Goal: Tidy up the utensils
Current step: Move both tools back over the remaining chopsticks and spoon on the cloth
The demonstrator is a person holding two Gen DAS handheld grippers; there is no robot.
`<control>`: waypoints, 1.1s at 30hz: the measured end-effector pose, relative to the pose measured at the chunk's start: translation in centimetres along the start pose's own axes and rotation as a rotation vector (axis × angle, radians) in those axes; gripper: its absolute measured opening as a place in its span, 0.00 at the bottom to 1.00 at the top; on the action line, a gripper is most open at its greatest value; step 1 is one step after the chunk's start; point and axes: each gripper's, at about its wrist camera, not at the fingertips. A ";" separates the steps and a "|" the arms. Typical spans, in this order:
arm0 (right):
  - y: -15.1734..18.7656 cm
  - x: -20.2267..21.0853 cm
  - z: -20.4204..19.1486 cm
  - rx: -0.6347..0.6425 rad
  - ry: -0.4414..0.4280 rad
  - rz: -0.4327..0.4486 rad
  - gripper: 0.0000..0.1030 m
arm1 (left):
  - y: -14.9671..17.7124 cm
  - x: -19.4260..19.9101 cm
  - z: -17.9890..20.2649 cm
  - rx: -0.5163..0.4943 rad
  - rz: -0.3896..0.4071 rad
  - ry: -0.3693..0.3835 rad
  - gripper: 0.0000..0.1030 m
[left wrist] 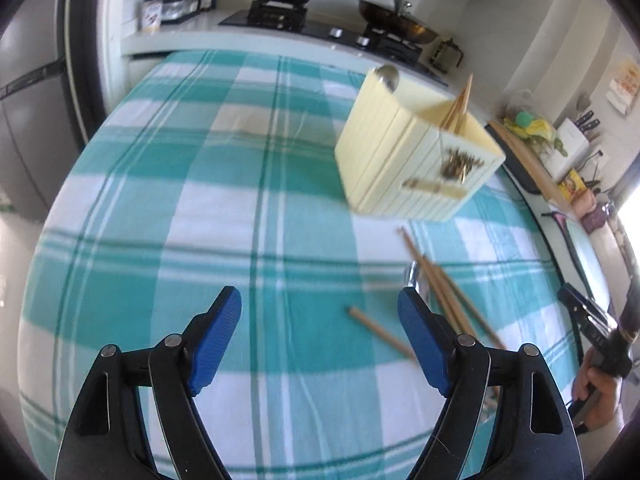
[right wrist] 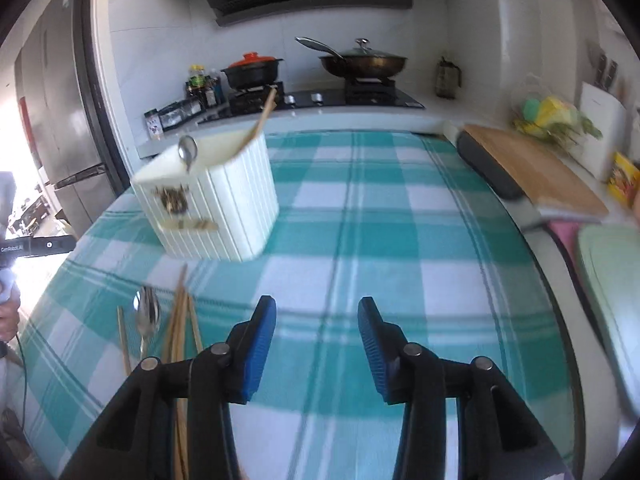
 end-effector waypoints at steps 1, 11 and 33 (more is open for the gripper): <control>1.8 0.6 0.4 -0.022 0.025 -0.003 0.42 | 1.5 -0.1 -0.1 0.015 -0.009 -0.008 0.80; 7.5 1.8 0.7 -0.044 0.060 -0.020 0.42 | 7.2 -1.6 4.3 0.021 -0.016 0.013 0.80; 8.7 1.0 0.8 -0.093 -0.022 -0.048 0.42 | 8.7 -6.5 11.6 -0.086 -0.033 -0.231 0.96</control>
Point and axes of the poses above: each gripper's, at about its wrist camera, not at the fingertips, and x roughly against the way its jaws point, z to its right, y to its underside, and after that the axes turned 4 degrees about y, right-handed
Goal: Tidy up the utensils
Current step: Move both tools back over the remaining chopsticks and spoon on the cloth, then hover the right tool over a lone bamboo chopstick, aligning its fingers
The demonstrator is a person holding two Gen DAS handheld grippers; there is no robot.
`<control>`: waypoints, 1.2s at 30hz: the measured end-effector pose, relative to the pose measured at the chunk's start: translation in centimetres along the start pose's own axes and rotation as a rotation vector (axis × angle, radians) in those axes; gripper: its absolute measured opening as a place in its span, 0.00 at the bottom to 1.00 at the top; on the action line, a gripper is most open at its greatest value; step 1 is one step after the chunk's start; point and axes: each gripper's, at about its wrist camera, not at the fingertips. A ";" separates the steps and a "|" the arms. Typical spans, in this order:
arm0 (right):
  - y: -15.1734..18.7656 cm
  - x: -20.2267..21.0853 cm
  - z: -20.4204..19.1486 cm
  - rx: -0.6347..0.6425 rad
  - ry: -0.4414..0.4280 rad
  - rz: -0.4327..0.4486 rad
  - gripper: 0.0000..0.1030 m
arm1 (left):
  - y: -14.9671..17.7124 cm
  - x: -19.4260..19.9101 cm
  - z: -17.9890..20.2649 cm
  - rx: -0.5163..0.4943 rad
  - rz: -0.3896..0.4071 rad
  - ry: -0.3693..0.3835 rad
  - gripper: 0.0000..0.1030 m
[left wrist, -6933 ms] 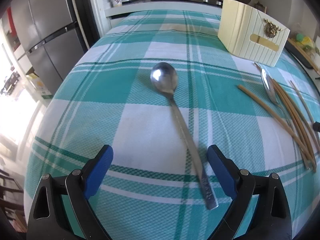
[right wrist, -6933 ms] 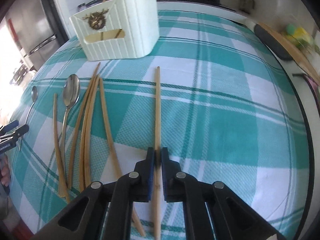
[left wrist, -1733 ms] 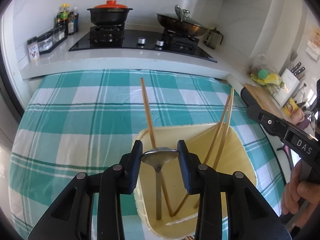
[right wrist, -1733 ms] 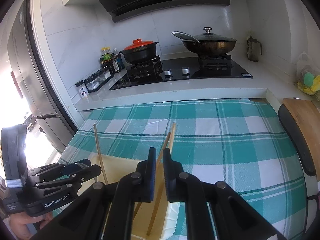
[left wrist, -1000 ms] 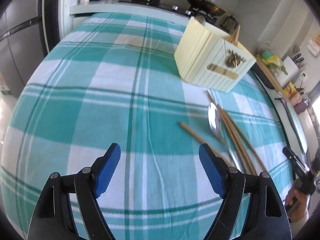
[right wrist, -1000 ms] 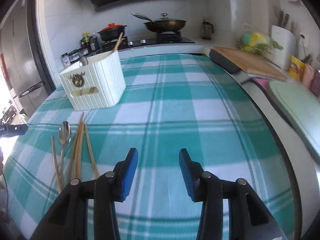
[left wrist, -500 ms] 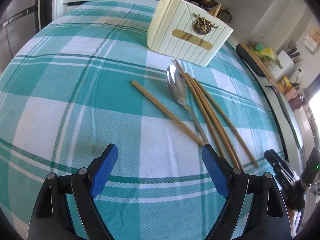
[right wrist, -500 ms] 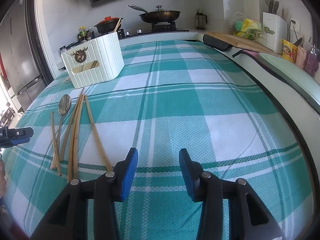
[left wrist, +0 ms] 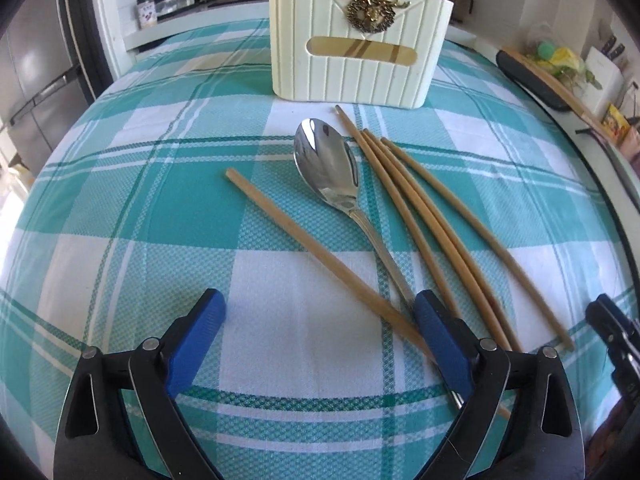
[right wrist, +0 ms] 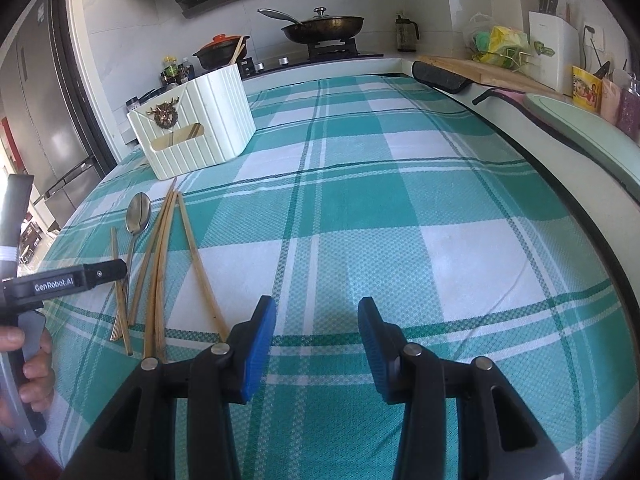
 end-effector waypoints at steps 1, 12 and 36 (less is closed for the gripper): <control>0.0 0.0 0.0 -0.003 -0.002 -0.001 0.42 | 0.2 0.1 -0.2 -0.005 -0.002 0.003 0.96; 0.0 0.0 0.0 -0.001 -0.008 -0.002 0.42 | 1.3 1.3 -2.5 -0.062 -0.042 0.016 0.96; -2.8 -3.5 -7.4 0.346 -0.067 -0.164 0.08 | 2.9 2.8 -4.6 -0.215 -0.128 -0.013 0.97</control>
Point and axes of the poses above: each gripper's, at about its wrist camera, not at the fingertips, and x roughly against the way its jaws point, z to its right, y to its underside, and after that the axes turned 4 degrees about y, right-handed
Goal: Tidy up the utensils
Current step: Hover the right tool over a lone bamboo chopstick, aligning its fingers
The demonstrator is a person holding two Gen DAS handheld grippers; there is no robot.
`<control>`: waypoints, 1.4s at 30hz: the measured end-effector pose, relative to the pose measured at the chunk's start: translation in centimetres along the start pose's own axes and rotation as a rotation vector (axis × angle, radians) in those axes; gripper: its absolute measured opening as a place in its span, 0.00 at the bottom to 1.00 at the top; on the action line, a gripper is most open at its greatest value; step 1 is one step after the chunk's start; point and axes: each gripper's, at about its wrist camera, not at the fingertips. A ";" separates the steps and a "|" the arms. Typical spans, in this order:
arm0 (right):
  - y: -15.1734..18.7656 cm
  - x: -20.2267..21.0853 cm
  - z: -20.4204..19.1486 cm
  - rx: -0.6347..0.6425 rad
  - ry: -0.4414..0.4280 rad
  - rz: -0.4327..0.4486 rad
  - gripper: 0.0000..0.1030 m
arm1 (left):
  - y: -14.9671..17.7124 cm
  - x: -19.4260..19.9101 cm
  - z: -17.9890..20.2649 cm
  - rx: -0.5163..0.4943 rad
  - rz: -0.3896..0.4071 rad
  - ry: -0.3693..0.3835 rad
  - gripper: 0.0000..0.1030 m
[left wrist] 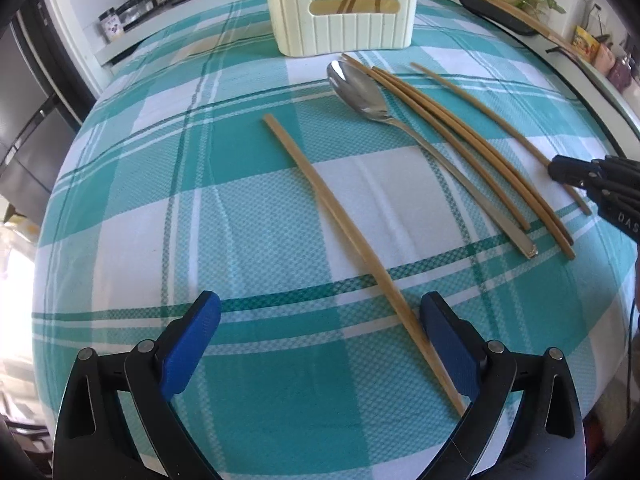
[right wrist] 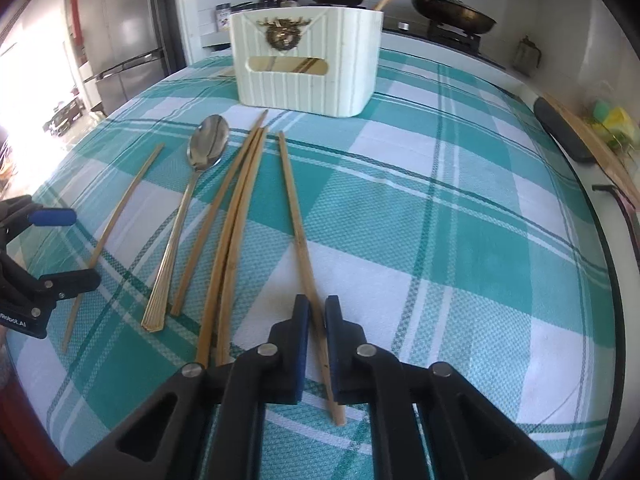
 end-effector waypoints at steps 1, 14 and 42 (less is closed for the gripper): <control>0.2 0.1 0.5 -0.029 0.012 -0.001 0.07 | 0.1 0.1 -0.5 0.002 -0.001 -0.010 0.97; 3.9 2.7 4.1 -0.218 0.113 0.020 0.25 | 0.3 -0.2 -4.0 0.070 0.010 -0.017 0.98; 3.9 2.1 3.1 -0.163 0.156 0.038 0.50 | 1.3 -0.2 -4.3 0.057 0.143 0.041 1.00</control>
Point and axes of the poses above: each gripper's, at about its wrist camera, not at the fingertips, and x roughly against the way its jaws point, z to its right, y to its underside, and after that the axes turned 4 degrees about y, right-handed
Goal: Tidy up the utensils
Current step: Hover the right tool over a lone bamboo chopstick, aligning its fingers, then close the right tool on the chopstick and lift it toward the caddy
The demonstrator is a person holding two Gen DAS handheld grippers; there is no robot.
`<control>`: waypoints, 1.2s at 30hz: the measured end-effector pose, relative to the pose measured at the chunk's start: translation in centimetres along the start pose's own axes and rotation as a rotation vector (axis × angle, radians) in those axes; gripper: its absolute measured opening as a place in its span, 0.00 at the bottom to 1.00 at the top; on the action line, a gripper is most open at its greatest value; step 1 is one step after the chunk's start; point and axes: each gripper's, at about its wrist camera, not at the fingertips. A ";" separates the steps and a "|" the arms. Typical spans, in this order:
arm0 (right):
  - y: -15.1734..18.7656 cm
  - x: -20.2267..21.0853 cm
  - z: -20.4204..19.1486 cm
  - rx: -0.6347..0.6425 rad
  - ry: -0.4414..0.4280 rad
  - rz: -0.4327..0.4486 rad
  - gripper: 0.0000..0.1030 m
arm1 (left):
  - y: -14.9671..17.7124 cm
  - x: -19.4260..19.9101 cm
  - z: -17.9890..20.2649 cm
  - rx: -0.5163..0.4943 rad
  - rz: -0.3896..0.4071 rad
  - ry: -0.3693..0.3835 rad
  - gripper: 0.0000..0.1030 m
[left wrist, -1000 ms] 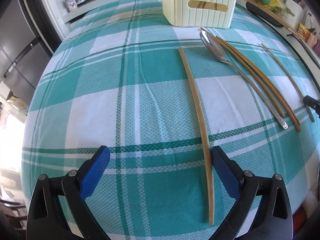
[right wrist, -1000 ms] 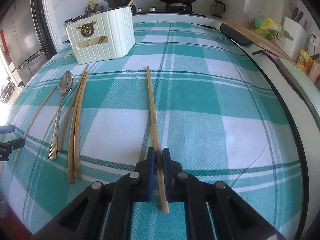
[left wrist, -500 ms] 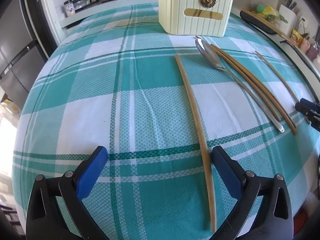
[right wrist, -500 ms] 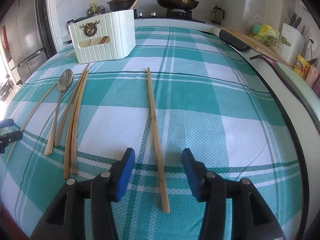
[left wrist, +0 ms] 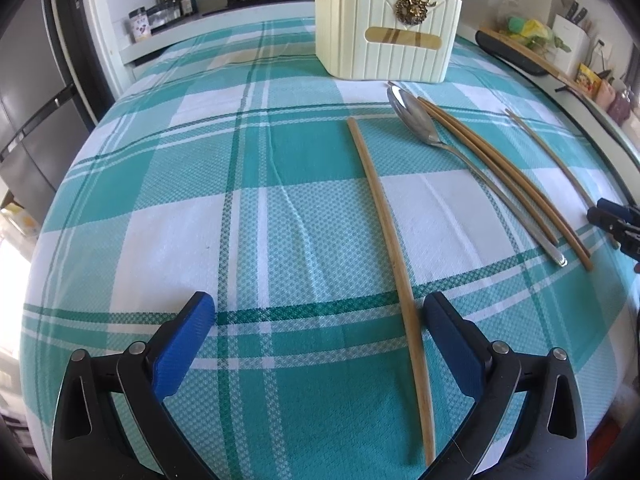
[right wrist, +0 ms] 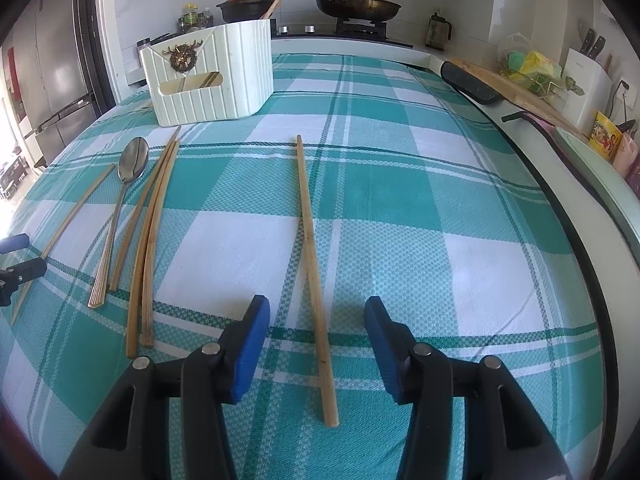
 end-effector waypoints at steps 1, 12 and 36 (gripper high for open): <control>0.0 0.0 0.0 -0.002 -0.001 0.004 0.52 | 0.0 0.0 0.0 0.000 0.003 0.000 1.00; -0.7 -0.4 0.0 0.020 0.009 -0.039 0.54 | -1.1 -0.7 -0.3 0.013 0.003 -0.012 1.00; -8.3 -6.4 -1.2 0.157 -0.112 -0.043 0.55 | -6.5 -4.4 -0.5 0.008 -0.015 -0.003 1.00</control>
Point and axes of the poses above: each gripper's, at about its wrist camera, not at the fingertips, and x roughly against the way its jaws point, z to its right, y to its underside, and after that the axes turned 4 degrees about y, right-handed
